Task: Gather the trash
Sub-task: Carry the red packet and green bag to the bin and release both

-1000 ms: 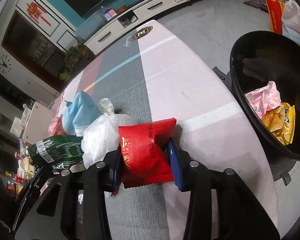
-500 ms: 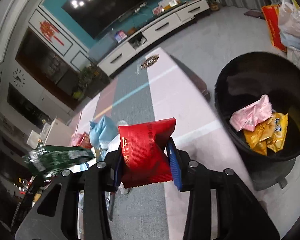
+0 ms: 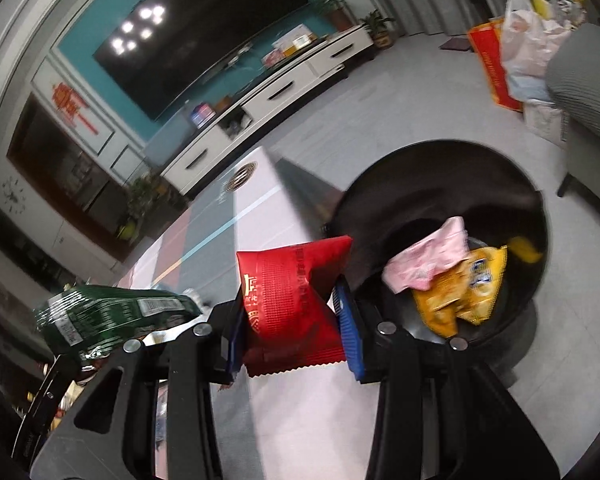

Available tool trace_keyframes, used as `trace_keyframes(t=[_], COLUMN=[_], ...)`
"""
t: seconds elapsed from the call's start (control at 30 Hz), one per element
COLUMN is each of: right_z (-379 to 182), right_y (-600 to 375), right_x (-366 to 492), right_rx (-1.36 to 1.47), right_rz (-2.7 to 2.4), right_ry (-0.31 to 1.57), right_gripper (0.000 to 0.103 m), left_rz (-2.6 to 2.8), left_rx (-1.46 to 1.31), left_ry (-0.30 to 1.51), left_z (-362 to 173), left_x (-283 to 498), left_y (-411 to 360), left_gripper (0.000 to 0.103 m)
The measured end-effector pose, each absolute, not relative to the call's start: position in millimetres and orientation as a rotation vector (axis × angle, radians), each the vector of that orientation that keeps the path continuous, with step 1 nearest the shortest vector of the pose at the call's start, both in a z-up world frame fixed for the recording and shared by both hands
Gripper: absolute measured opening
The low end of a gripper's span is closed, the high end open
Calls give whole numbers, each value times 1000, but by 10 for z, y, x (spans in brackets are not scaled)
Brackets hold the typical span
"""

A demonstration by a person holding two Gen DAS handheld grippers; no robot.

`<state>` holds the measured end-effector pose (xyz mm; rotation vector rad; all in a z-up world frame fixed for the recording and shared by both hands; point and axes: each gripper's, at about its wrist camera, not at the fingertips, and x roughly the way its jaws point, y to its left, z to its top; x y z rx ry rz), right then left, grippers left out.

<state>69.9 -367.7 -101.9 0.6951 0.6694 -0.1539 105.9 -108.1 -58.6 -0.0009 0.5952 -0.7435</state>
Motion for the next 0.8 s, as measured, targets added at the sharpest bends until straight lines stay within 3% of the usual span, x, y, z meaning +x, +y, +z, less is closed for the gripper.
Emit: trace_keyframes(t=[0.43,0.6,0.8], right_z=[-1292,-1444,-1523], right_y=[-4469,-4636,-4680], right_x=[449,462,478], right_rx=[796,881,964], right_rz=[-311,-317,-302], right_ry=[673,687,702], right_gripper=[42,47,57], left_rz=[-848,-854,-853], left_rx=[28,59,61], left_ry=[761,797,813], left_z=[-1013,-1185,-1276], left_x=[1486,1540,1532], left_y=[-2484,-2770,-2814], left_gripper=[6,10,50])
